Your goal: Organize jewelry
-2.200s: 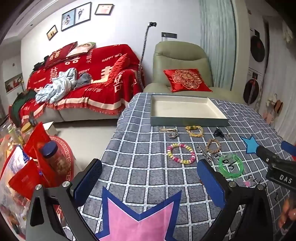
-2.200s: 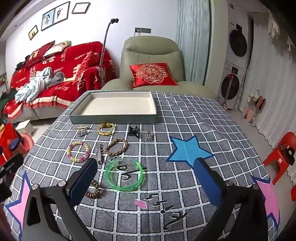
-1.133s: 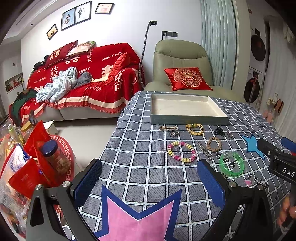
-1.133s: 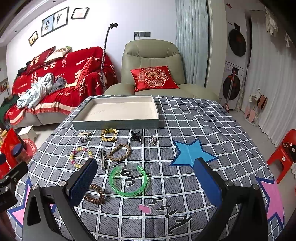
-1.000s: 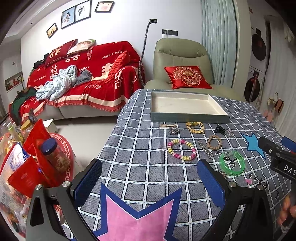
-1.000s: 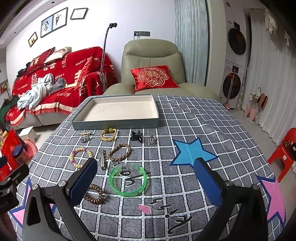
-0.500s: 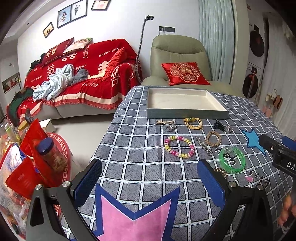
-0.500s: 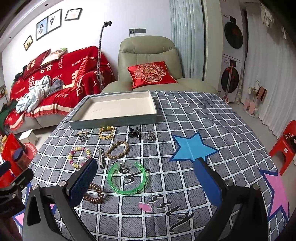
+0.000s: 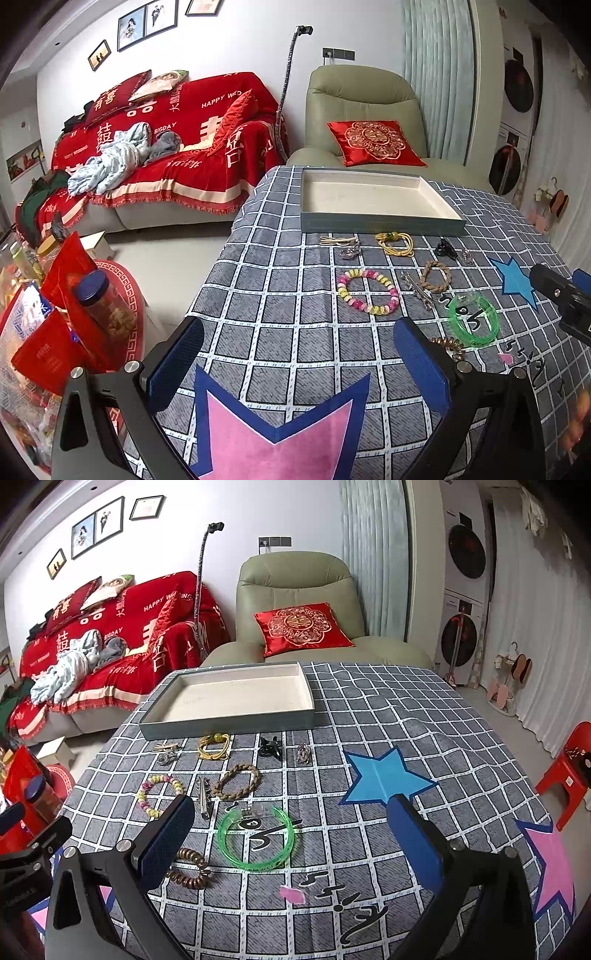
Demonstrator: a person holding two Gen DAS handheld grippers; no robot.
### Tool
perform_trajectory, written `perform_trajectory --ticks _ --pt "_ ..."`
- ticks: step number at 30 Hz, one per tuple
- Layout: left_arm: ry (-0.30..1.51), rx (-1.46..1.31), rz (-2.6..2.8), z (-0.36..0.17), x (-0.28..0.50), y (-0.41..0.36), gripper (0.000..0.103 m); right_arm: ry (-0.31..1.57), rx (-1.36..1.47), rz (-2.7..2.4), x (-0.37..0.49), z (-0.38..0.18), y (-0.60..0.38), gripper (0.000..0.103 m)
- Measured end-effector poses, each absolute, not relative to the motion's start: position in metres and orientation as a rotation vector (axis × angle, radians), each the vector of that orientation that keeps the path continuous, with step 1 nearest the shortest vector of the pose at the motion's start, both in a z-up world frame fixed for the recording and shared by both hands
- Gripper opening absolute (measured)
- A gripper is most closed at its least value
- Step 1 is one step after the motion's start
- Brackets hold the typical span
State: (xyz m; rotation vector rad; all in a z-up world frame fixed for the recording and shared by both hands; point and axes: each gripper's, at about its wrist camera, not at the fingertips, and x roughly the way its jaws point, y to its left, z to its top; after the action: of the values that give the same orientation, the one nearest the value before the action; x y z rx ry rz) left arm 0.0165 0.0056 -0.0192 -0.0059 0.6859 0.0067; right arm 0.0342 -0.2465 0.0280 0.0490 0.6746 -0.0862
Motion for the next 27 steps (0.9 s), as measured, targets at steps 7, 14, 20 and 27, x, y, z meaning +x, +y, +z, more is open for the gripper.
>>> perform_trajectory --ticks 7,14,20,27 --pt "0.697 0.002 0.007 -0.0212 0.0178 0.0047 0.103 0.680 0.058 -0.089 0.0342 0.0281 -0.2489 0.103" --pt "0.695 0.003 0.005 -0.0213 0.0173 0.0047 0.103 0.676 0.060 -0.091 0.0321 0.0294 -0.2504 0.103" --pt "0.696 0.007 0.002 -0.0224 0.0171 0.0042 0.103 0.673 0.058 -0.092 0.0320 0.0324 -0.2505 0.103" --pt "0.702 0.005 0.003 -0.0230 0.0180 0.0039 0.103 0.677 0.060 -0.090 0.0318 0.0332 -0.2491 0.103"
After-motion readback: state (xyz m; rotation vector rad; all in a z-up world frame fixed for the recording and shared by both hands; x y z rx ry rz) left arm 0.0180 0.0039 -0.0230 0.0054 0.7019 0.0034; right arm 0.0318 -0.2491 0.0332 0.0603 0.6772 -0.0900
